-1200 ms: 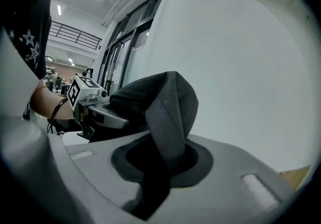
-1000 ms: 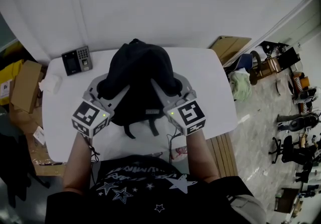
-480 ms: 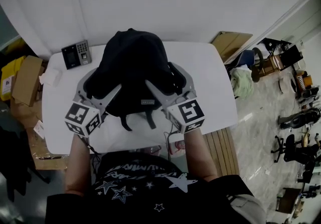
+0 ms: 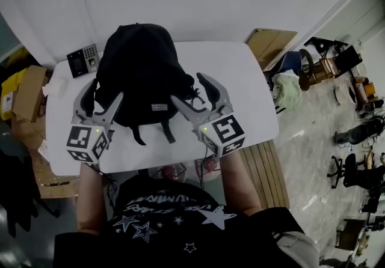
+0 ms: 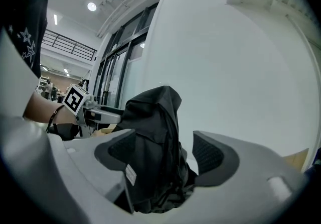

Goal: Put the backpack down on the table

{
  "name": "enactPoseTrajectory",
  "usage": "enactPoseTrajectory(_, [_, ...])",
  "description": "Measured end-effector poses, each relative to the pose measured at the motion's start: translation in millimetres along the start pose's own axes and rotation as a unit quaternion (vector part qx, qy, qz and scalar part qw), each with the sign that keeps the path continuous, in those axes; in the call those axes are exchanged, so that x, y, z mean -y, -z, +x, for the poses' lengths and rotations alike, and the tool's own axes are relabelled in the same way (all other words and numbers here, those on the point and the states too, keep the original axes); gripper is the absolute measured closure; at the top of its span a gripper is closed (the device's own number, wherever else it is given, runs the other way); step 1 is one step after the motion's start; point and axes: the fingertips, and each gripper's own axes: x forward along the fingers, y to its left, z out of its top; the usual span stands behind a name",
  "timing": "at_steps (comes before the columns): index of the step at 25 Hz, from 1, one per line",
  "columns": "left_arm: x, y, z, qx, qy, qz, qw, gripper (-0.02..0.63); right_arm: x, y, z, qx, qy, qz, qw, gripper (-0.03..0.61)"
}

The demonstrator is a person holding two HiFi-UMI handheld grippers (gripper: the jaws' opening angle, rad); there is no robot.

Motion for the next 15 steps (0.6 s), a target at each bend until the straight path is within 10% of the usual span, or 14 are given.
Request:
enactPoseTrajectory(9, [57, 13, -31, -0.031, -0.016, -0.011, 0.9993, 0.278, -24, 11, -44, -0.008, -0.037, 0.001, 0.999, 0.413])
enactPoseTrajectory(15, [108, 23, -56, -0.047, -0.006, -0.012, 0.9988, 0.482, -37, 31, -81, -0.039, -0.051, 0.005, 0.998, 0.577])
